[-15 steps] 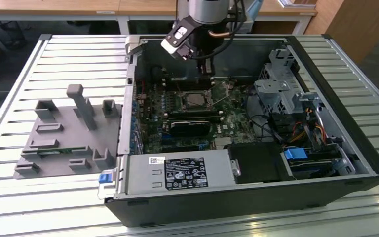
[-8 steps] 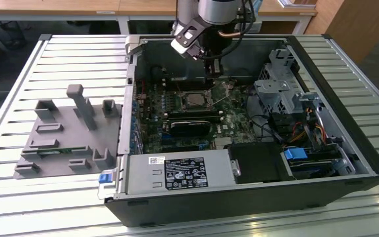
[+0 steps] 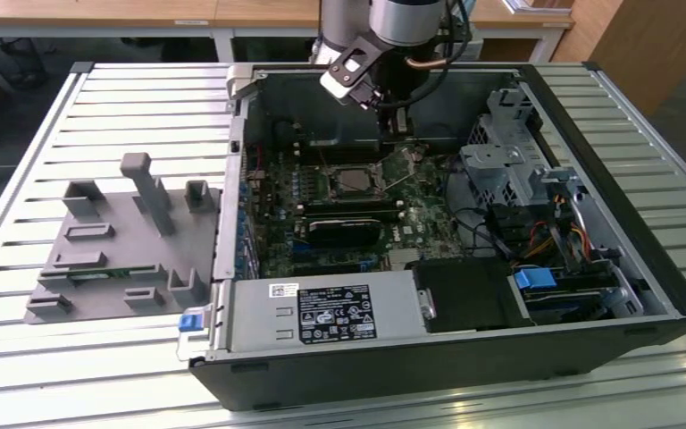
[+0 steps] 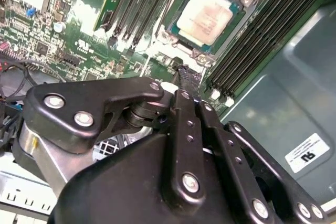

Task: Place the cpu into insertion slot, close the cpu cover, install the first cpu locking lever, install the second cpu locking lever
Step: 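Close the cpu cover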

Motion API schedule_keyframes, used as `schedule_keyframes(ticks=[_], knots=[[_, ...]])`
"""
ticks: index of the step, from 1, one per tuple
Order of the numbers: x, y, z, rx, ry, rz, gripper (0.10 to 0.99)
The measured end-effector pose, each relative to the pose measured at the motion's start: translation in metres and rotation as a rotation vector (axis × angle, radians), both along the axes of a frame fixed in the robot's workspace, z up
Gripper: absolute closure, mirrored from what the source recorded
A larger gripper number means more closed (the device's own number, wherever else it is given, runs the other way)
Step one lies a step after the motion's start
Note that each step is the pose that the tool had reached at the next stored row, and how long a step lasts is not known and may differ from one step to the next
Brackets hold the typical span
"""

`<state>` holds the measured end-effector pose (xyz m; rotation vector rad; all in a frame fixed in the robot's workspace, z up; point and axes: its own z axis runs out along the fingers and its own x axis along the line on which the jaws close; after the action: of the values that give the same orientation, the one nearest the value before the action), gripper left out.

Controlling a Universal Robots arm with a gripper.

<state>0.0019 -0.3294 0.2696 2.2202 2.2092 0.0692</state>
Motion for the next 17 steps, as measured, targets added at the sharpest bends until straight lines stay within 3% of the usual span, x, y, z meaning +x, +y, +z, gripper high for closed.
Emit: schedule_keyframes(ticks=[17], knots=[[0.0227, 0.0007, -0.0059, 0.0, 0.0001, 0.011, 0.98]])
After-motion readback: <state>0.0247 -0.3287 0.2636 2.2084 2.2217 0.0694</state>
